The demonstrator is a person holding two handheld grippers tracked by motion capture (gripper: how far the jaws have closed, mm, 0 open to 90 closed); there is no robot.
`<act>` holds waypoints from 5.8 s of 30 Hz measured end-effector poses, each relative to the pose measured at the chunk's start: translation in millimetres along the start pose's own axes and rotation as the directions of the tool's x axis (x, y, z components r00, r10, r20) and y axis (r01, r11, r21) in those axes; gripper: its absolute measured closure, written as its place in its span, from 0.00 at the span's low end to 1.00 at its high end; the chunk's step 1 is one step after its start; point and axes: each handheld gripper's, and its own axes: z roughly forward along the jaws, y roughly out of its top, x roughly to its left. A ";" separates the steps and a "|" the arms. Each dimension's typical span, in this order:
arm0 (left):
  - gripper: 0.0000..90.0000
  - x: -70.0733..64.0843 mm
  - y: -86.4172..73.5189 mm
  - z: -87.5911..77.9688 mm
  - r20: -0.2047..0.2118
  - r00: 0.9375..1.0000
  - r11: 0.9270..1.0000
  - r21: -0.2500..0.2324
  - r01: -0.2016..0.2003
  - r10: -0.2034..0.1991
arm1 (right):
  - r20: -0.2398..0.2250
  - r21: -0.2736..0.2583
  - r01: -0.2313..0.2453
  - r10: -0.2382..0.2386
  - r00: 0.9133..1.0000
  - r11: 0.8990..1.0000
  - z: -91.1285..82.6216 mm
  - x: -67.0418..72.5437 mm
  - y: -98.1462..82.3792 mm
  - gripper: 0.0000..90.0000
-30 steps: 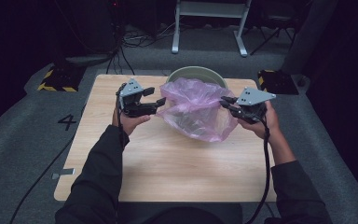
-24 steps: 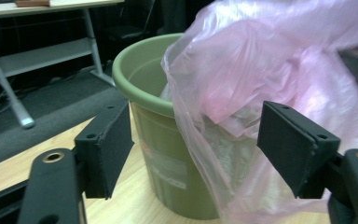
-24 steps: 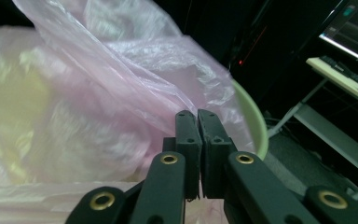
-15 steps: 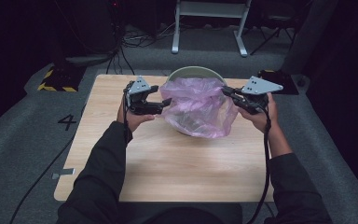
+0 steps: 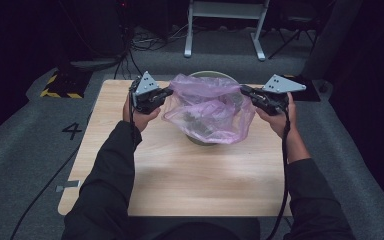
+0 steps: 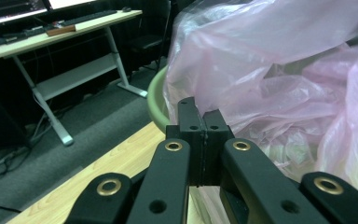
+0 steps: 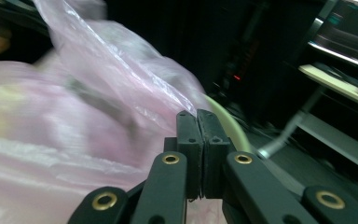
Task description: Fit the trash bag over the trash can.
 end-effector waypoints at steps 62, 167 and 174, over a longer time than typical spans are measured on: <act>1.00 22.9 -35.0 28.9 0.065 0.993 0.992 0.089 0.090 -0.096 | -0.043 0.122 -0.237 0.244 0.969 0.964 37.7 -24.1 -49.1 1.00; 1.00 -69.9 -75.1 -31.8 0.233 0.961 0.968 0.163 -0.193 0.152 | -0.416 0.031 0.054 -0.036 0.909 0.998 -60.1 42.6 -49.6 0.98; 1.00 -68.8 -91.3 -18.1 0.255 0.954 0.954 0.213 -0.212 0.155 | -0.433 0.095 0.040 0.005 0.901 0.995 -46.4 46.7 -80.1 0.96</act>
